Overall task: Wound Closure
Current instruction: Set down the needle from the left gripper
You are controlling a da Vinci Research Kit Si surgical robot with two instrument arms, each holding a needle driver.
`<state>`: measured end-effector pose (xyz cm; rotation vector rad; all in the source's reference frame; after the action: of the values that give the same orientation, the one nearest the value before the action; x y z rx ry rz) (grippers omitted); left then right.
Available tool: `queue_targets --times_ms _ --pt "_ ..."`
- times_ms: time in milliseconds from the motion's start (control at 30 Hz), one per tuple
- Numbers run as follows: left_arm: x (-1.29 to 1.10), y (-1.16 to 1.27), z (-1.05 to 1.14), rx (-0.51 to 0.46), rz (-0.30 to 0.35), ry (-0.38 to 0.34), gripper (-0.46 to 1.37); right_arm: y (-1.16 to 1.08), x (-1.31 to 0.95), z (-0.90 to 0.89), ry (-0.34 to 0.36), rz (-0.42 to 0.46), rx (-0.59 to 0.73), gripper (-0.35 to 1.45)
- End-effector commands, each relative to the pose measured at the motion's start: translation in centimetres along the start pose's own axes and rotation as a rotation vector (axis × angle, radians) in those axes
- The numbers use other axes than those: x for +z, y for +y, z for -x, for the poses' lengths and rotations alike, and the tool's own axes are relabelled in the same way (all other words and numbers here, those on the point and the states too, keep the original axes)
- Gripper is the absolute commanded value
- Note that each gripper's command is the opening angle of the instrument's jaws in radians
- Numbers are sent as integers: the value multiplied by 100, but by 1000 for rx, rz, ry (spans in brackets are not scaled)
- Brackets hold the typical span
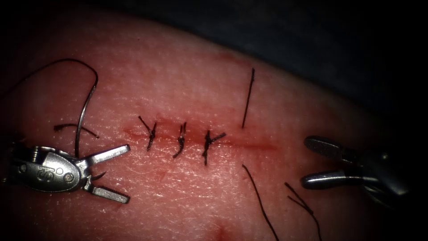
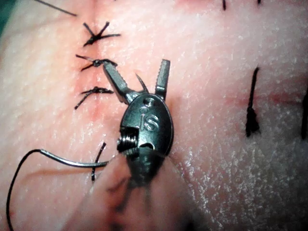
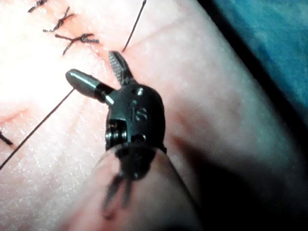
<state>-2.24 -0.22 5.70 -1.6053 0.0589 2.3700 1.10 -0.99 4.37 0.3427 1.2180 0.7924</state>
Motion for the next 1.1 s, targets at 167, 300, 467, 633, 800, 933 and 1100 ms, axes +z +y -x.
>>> queue_targets --times_ms 167,300,467,633,800,933,1100 --pt "3 0 -1 0 1 -1 53 -1 -1 -2 0 -4 1 117" --pt "6 -1 -2 -1 -2 -3 58 -1 -1 -3 -1 -4 2 117" --pt "7 -5 -3 2 -2 -3 65 -2 -1 -3 -1 -5 2 118" --pt "7 -11 -2 14 -1 -4 71 -1 -1 -4 -1 -4 3 117" --pt "6 -18 -3 16 0 -4 62 -1 -1 -5 -1 -4 4 118" --pt "5 -30 -9 29 5 -6 73 0 -1 -5 -1 -4 4 117" --pt "4 -51 -18 54 10 -9 88 0 -1 -6 -1 -4 5 117"
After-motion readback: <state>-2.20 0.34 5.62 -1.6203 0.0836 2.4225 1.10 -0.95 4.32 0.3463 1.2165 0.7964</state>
